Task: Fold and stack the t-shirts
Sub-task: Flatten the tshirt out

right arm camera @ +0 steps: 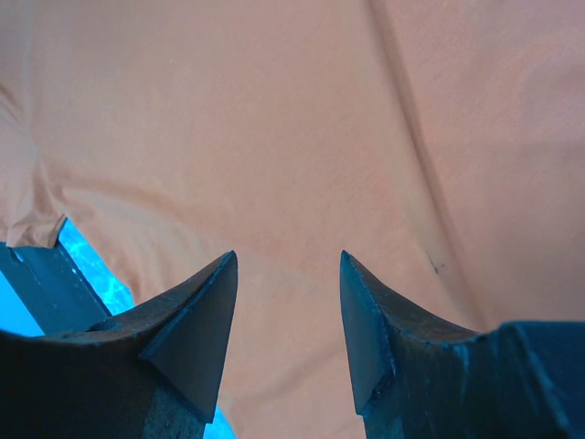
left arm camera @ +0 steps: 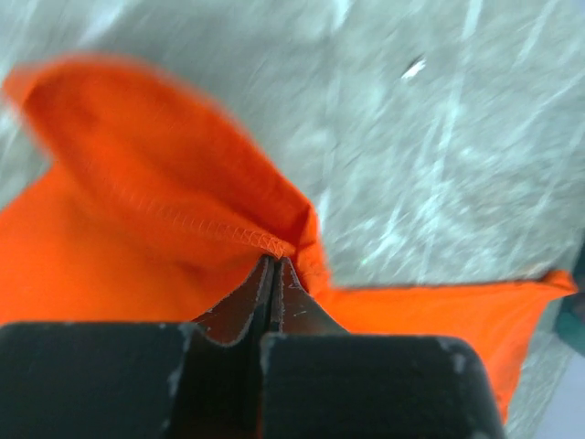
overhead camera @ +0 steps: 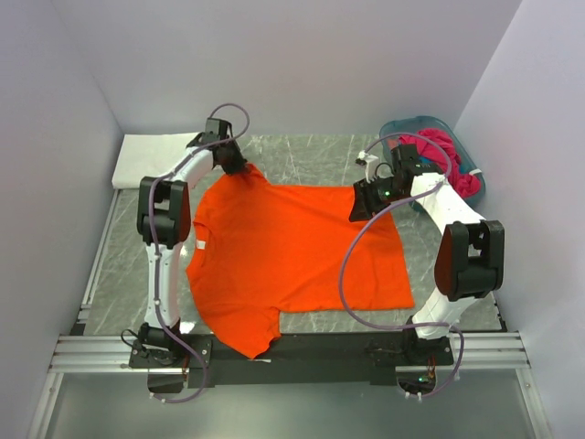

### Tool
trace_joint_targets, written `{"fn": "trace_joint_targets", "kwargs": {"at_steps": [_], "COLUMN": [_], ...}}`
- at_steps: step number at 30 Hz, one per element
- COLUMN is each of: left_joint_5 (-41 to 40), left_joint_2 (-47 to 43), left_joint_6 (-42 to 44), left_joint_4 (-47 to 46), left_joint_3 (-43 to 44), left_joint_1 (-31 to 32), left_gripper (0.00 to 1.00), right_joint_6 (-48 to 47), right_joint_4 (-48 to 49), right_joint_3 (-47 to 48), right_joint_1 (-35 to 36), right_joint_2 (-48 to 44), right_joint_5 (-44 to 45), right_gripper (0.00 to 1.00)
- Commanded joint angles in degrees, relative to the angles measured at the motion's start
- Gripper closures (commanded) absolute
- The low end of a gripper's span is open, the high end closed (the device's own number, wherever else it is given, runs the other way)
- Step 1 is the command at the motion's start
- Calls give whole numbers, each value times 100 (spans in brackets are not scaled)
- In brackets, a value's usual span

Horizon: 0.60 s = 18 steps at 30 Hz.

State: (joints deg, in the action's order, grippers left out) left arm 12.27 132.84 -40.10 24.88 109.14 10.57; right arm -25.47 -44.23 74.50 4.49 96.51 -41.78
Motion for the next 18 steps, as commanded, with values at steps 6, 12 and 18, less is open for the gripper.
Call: {"fn": "trace_joint_targets", "kwargs": {"at_steps": [6, 12, 18], "left_joint_5": [1197, 971, 57], "left_joint_2": [1385, 605, -952], "left_joint_6": [-998, -694, 880], "left_joint_4": [-843, -1873, -1900], "left_joint_3": [2119, 1524, -173], "left_joint_1": [-125, -143, -371], "left_gripper": [62, 37, 37], "right_joint_6": [-63, -107, -151], "right_joint_4": [-7, 11, -25], "right_joint_3": [-32, -138, -85], "right_joint_1": [-80, -168, -185], "right_joint_2": [-237, -229, -220], "right_joint_5": [-146, -208, -278], "right_gripper": [44, 44, 44]}}
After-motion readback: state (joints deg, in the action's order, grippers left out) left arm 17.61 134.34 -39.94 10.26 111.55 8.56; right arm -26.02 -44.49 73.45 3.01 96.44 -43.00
